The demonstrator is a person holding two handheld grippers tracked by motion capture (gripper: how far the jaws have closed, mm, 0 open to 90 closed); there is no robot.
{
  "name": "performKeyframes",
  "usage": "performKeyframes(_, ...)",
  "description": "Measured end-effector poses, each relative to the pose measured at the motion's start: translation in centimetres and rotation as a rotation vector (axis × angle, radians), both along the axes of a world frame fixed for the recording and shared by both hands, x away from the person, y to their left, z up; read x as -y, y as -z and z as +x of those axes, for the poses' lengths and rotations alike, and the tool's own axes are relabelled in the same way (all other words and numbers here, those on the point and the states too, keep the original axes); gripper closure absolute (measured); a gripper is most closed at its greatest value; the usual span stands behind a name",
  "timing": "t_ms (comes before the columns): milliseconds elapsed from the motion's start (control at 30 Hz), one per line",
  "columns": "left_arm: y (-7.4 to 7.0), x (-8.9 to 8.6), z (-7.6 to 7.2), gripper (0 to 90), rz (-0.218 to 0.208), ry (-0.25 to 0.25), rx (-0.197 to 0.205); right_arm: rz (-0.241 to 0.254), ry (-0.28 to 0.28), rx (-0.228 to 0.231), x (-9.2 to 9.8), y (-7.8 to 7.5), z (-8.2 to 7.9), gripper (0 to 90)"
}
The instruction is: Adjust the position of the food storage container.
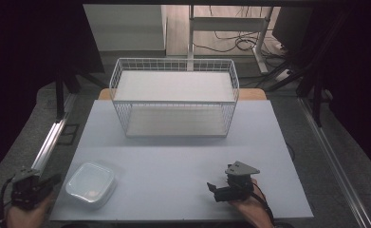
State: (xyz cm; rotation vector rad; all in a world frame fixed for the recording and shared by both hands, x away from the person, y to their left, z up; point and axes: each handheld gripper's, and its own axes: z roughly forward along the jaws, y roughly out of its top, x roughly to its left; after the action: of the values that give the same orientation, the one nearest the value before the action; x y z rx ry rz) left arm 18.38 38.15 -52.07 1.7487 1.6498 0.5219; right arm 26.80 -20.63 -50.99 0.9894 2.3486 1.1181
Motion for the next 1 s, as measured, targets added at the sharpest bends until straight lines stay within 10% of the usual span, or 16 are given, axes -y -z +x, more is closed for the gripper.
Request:
performKeyframes(533,0.4,3.2,-0.1,90.0,-0.046,0.118,-0.082,-0.010,0.003,0.003,0.1,-0.1,0.0,0.0)
performKeyframes(1000,0.4,9.3,1.8,90.0,-0.096,0.280,-0.093,-0.024,0.015,0.005,0.1,-0.1,0.0,0.0)
